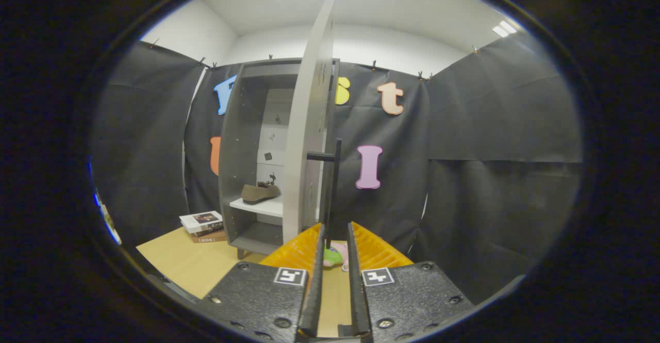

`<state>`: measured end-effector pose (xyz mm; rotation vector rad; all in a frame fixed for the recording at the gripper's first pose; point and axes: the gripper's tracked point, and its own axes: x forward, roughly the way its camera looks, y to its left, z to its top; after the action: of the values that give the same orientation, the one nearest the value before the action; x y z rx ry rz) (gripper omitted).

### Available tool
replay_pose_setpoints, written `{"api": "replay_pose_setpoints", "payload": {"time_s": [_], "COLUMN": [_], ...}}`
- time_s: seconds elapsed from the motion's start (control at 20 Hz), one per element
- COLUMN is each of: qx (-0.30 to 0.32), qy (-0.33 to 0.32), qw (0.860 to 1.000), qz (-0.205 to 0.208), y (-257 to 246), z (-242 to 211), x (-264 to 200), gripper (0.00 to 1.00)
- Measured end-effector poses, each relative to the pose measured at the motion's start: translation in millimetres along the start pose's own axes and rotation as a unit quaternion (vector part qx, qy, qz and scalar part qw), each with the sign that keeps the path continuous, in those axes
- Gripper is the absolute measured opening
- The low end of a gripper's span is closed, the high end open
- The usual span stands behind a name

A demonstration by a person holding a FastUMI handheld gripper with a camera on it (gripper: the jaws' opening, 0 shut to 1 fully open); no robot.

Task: Open the shoe cabinet door, grab the shoes and put them into the shoe cabinet, then close the shoe cabinet door.

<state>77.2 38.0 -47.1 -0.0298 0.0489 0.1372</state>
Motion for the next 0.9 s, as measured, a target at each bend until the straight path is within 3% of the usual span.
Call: {"api": "replay_pose_setpoints", "payload": {"time_s": [0.1,0.25,0.35,0.9], "qx": [0.018,0.01,0.01,0.005], "qy": [0.004,-0.003,-0.016,-0.024], "qw": [1.0,1.0,1.0,1.0], "qz": [0.002,0.014,0.009,0.003], "y": [17.2,50.9,66.2,151.7], "z": [-14.0,-39.4,-48.8,-158.7], "x": [-11.0,-18.2,-19.8,34.4], "gripper": [0.45,0.85,1.0,1.0]}}
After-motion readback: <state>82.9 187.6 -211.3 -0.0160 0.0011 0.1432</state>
